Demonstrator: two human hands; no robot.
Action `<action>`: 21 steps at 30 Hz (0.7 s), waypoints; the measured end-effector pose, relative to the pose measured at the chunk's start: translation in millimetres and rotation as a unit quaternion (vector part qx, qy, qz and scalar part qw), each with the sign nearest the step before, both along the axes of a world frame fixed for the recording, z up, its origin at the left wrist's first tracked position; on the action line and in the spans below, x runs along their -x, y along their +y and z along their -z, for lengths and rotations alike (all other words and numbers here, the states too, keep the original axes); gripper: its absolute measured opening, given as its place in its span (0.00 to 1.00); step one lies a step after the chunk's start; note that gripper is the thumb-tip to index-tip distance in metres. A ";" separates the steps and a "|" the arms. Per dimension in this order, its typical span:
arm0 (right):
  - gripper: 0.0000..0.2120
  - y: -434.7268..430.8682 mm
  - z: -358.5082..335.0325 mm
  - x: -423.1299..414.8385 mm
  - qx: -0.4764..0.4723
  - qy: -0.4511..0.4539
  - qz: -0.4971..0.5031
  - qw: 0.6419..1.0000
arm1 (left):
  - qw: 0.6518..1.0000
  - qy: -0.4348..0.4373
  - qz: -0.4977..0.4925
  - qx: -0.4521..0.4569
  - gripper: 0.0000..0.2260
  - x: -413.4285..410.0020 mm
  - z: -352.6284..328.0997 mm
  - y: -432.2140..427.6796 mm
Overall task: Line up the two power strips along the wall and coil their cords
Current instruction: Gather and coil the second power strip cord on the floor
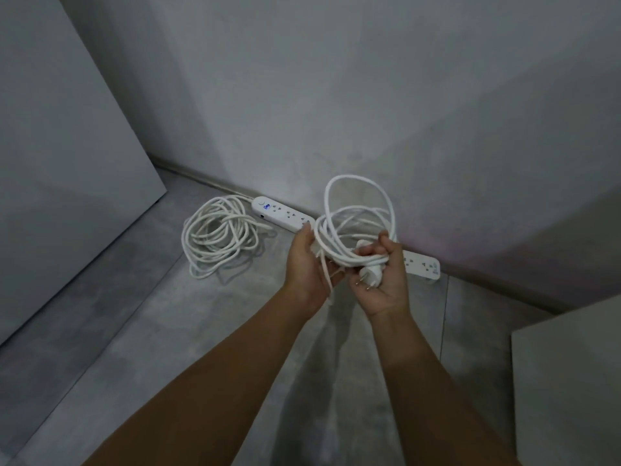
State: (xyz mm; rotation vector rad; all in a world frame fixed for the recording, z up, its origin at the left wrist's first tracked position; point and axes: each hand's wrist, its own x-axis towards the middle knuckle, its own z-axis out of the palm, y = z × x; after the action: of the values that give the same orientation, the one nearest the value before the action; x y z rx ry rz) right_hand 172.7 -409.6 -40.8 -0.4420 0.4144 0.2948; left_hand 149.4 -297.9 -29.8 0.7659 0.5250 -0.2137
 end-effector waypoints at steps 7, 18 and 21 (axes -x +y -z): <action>0.11 -0.7 44.8 2.3 0.056 0.101 -0.018 0.993 | 0.981 0.053 0.010 -0.186 0.37 -16.3 25.8 -6.2; 0.10 0.5 107.3 1.1 0.446 0.099 -0.074 0.886 | 0.960 0.217 -0.061 -0.163 0.05 -24.4 82.5 -8.3; 0.14 2.9 120.6 -6.9 0.524 0.087 -0.046 0.846 | 0.963 0.215 -0.062 -0.153 0.05 -24.9 93.3 -12.1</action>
State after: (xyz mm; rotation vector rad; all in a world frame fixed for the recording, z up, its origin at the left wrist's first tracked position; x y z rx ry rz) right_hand 179.6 -406.6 -161.4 -1.5267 0.7229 0.1775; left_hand 174.2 -309.9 -123.0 0.9899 1.0320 -0.1842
